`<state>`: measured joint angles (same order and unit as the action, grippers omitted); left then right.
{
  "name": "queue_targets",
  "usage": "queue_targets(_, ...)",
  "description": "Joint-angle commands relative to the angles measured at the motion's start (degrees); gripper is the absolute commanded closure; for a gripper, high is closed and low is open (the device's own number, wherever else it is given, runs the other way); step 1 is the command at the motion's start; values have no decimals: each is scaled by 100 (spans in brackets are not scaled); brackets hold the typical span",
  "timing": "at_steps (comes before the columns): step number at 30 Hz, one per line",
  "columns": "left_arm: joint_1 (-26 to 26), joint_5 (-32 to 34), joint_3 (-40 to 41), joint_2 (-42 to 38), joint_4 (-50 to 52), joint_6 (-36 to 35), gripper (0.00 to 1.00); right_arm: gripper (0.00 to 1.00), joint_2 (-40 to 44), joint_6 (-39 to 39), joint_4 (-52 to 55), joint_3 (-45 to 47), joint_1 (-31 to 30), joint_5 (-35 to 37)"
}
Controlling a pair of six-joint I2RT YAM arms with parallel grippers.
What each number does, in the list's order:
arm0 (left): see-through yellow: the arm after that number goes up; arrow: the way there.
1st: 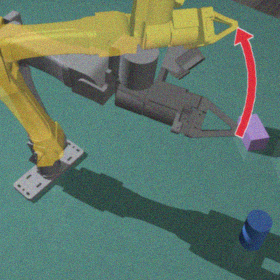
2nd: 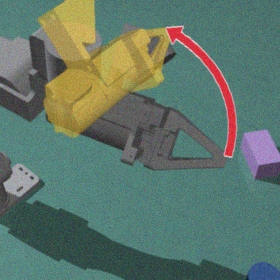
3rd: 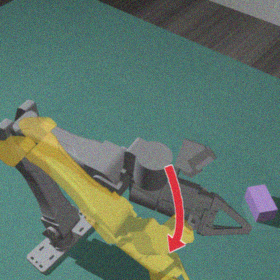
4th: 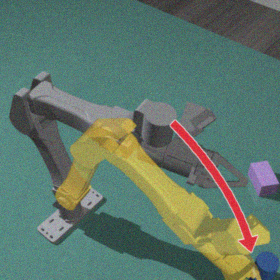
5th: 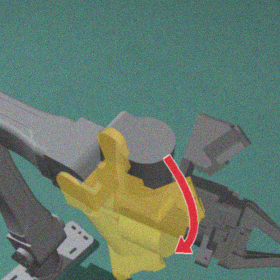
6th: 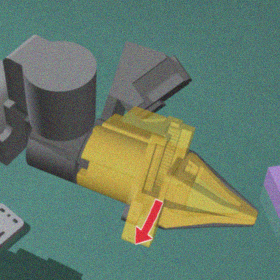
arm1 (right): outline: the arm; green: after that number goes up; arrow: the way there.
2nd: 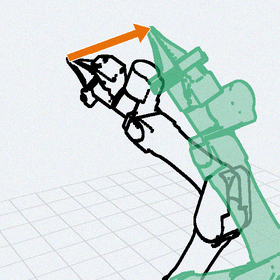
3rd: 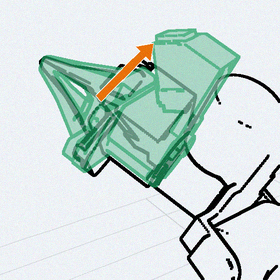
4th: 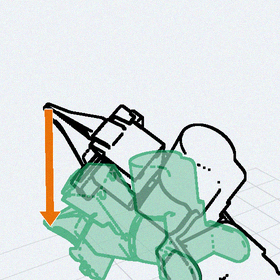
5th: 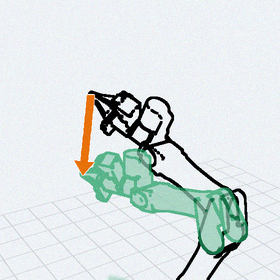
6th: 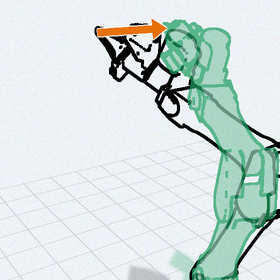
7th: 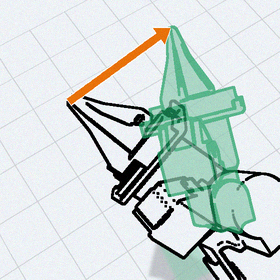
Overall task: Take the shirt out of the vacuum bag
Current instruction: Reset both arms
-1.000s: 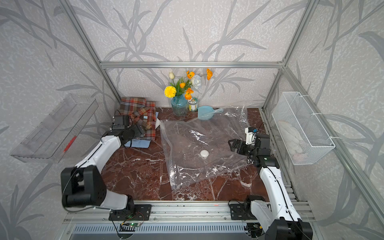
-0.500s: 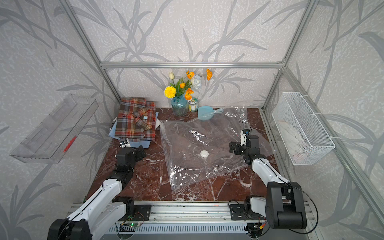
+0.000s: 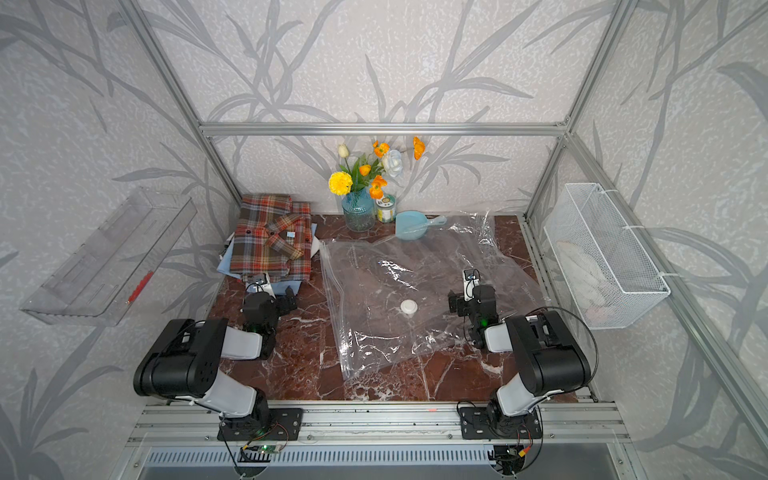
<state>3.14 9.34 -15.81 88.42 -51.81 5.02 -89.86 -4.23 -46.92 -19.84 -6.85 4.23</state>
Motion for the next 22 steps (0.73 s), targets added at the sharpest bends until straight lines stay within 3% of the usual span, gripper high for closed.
queue_targets(1,100,-418,-488,6,-225,11,0,1,130,202,-374,-246,167,24)
queue_targets(4,125,-536,-668,-196,512,67,0,1,128,194,-355,-236,166,28)
queue_targets(7,101,-507,-558,-46,35,17,0,1,237,135,-1,-353,138,-12)
queue_targets(9,100,-516,-664,-182,475,37,0,1,214,124,-27,-346,139,-36)
queue_targets(22,95,-522,-635,-150,369,20,0,1,206,0,113,-426,138,-335)
